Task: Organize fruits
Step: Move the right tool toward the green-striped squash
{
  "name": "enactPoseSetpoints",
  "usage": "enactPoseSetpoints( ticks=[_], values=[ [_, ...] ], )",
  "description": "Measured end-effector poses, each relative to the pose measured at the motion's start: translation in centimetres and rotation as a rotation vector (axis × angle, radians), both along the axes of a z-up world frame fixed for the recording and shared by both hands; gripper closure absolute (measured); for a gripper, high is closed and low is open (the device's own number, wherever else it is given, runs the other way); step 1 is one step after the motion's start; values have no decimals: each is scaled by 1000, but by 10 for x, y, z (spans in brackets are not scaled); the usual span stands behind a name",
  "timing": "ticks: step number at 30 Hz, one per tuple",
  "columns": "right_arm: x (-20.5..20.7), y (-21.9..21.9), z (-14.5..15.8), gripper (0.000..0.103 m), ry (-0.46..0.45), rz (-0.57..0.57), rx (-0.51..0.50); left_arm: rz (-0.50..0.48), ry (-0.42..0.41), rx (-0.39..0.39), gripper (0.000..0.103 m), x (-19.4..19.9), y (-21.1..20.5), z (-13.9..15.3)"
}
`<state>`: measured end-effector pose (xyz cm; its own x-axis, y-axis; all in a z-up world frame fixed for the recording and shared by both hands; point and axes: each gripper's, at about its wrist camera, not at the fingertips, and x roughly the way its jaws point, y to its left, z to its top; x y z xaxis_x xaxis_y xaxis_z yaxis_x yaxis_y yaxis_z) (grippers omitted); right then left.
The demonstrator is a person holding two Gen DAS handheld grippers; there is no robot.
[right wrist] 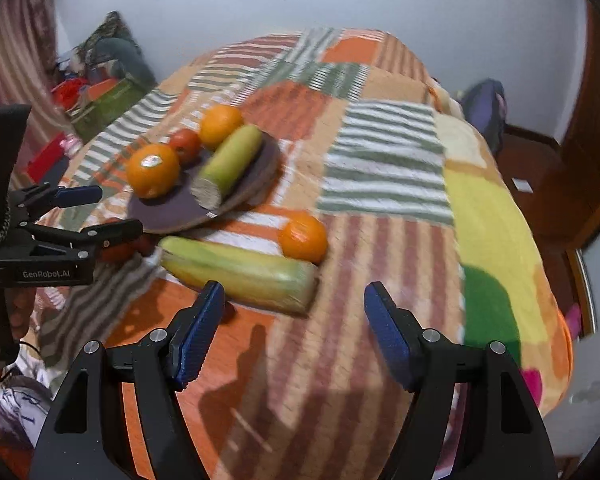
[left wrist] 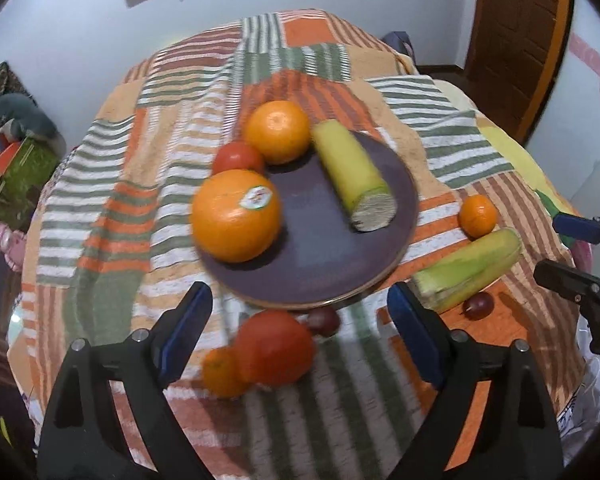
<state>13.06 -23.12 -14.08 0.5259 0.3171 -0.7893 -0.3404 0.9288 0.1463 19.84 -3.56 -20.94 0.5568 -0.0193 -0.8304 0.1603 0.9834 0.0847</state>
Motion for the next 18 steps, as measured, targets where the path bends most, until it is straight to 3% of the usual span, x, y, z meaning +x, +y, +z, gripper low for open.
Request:
enactPoseSetpoints(
  ticks=[4, 9, 11, 18],
  values=[
    [5, 30, 0, 34, -5, 95, -12, 48, 19, -18, 11, -8, 24, -1],
    [13, 74, -15, 32, 12, 269, -104, 96, 43, -55, 11, -21, 51, -6],
    [14, 83, -20, 26, -6, 295, -158, 108, 51, -66, 11, -24, 58, -8],
    [35, 90, -38, 25, 32, 310, -258, 121, 72, -105, 11, -28, 70, -14]
  ],
)
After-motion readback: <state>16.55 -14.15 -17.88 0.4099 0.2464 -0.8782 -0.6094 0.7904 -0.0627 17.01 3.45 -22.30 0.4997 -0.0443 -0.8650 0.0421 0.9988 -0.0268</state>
